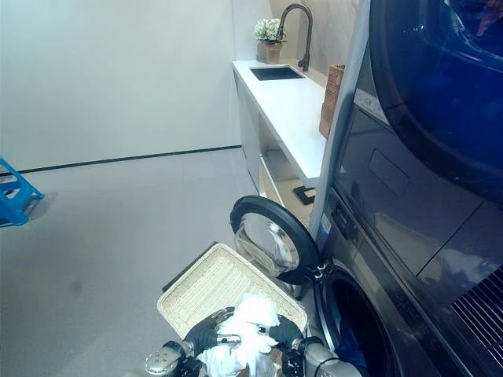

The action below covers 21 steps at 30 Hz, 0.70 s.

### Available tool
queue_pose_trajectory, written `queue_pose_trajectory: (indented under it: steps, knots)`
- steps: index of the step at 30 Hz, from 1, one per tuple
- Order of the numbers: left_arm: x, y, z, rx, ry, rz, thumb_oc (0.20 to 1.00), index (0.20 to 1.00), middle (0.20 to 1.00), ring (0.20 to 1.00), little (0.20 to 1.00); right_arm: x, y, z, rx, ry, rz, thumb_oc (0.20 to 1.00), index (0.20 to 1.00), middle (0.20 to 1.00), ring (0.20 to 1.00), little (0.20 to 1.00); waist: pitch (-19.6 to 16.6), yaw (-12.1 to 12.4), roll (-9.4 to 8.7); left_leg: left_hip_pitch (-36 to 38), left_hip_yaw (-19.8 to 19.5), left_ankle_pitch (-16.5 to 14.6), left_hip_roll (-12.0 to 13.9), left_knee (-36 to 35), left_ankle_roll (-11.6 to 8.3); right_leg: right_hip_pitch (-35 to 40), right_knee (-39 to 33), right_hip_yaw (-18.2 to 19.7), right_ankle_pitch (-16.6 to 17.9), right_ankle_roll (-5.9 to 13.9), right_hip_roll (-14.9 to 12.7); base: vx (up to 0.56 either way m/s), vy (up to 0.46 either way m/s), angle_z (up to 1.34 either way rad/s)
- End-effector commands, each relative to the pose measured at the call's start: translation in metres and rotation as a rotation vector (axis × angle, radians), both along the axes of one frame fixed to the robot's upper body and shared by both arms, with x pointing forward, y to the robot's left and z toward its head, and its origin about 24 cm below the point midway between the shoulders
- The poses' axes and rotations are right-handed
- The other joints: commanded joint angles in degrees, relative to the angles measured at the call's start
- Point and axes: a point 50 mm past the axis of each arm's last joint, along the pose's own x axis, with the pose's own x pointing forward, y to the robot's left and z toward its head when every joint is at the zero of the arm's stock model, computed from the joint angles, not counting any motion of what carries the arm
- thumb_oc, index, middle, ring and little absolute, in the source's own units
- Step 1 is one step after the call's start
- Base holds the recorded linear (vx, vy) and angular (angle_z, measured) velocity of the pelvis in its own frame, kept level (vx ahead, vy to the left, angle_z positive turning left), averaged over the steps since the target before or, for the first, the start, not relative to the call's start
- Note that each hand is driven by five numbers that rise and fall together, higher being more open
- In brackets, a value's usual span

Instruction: Put the clothes into the washing machine.

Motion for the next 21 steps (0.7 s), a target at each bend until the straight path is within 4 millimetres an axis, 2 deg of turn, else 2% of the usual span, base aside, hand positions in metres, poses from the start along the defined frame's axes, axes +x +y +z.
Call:
queue_pose_trajectory:
  steps: [1, 2, 3, 6, 7, 14, 17, 19, 21]
  knots:
    - [-0.006, -0.015, -0.009, -0.345, 0.227, 0.153, 1.0, 1.0, 1.0, 1.0, 1.0, 0.036, 0.004, 0.036, 0.15, -0.187, -0.144, 0.2, 0.2, 0.2, 0.2, 0.2, 1.22, 1.34, -1.43, 3.27, 1.82, -7.69, -6.19, 0.42, 3.42, -0.86, 0.34, -2.81, -0.81, 3.45, 0.25, 0.0, 0.0, 0.0]
    - [-0.006, -0.015, -0.009, -0.345, 0.227, 0.153, 1.0, 1.0, 1.0, 1.0, 1.0, 0.036, 0.004, 0.036, 0.15, -0.187, -0.144, 0.2, 0.2, 0.2, 0.2, 0.2, 1.22, 1.34, -1.43, 3.27, 1.82, -7.69, -6.19, 0.42, 3.42, -0.86, 0.34, -2.81, -0.81, 3.45, 0.25, 0.02, 0.013, 0.04]
    - [-0.013, -0.009, -0.016, -0.507, 0.303, 0.329, 1.0, 1.0, 1.0, 1.0, 1.0, 0.034, -0.007, 0.029, 0.147, -0.153, -0.203, 0.2, 0.2, 0.2, 0.2, 0.2, 1.26, 1.24, -1.29, 3.4, 1.98, -7.64, -6.2, 0.42, 3.41, -0.78, 0.39, -2.93, -0.72, 3.24, 0.14, 0.0, 0.0, 0.0]
    - [-0.011, 0.005, -0.018, -0.59, 0.254, 0.443, 1.0, 1.0, 1.0, 1.0, 1.0, 0.033, -0.015, 0.023, 0.141, -0.123, -0.256, 0.2, 0.2, 0.2, 0.2, 0.2, 1.32, 1.36, -1.28, 3.45, 2.11, -7.65, -6.21, 0.46, 3.4, -0.62, 0.36, -3.06, -0.67, 3.07, 0.06, 0.0, 0.0, 0.0]
    - [-0.009, 0.012, -0.018, -0.597, 0.19, 0.484, 1.0, 1.0, 1.0, 1.0, 1.0, 0.032, -0.019, 0.021, 0.147, -0.11, -0.278, 0.2, 0.2, 0.2, 0.2, 0.2, 1.37, 1.5, -1.32, 3.47, 2.15, -7.67, -6.17, 0.47, 3.39, -0.54, 0.34, -3.21, -0.63, 3.0, 0.02, 0.0, 0.0, 0.0]
    - [-0.015, 0.033, -0.029, -0.569, 0.167, 0.656, 1.0, 1.0, 1.0, 1.0, 1.0, 0.026, -0.024, 0.013, 0.16, -0.079, -0.332, 0.2, 0.2, 0.2, 0.2, 0.2, 1.39, 1.55, -1.64, 3.69, 2.1, -7.75, -6.14, 0.6, 3.33, -0.17, 0.38, -3.39, -0.68, 2.87, 0.01, 0.0, 0.0, 0.0]
    - [-0.017, 0.047, -0.034, -0.442, 0.149, 0.787, 1.0, 1.0, 1.0, 1.0, 1.0, 0.022, -0.028, 0.008, 0.164, -0.052, -0.384, 0.2, 0.2, 0.2, 0.2, 0.2, 1.49, 1.57, -1.75, 3.58, 2.01, -7.71, -6.17, 0.78, 3.24, -0.07, 0.35, -3.43, -0.68, 2.78, 0.03, 0.0, 0.0, 0.0]
    - [-0.018, 0.051, -0.034, -0.368, 0.142, 0.785, 1.0, 1.0, 1.0, 1.0, 1.0, 0.021, -0.029, 0.006, 0.16, -0.041, -0.4, 0.2, 0.2, 0.2, 0.2, 0.2, 1.58, 1.59, -1.73, 3.55, 2.02, -7.69, -6.16, 0.82, 3.23, -0.06, 0.38, -3.48, -0.7, 2.75, 0.03, 0.0, 0.0, 0.0]
    - [-0.02, 0.058, -0.037, -0.21, 0.144, 0.756, 1.0, 1.0, 1.0, 1.0, 1.0, 0.018, -0.03, 0.003, 0.153, -0.02, -0.419, 0.2, 0.2, 0.2, 0.2, 0.2, 1.74, 1.52, -1.58, 3.32, 2.0, -7.55, -6.14, 0.93, 3.22, -0.26, 0.58, -3.45, -0.72, 2.69, 0.04, 0.0, 0.0, 0.0]
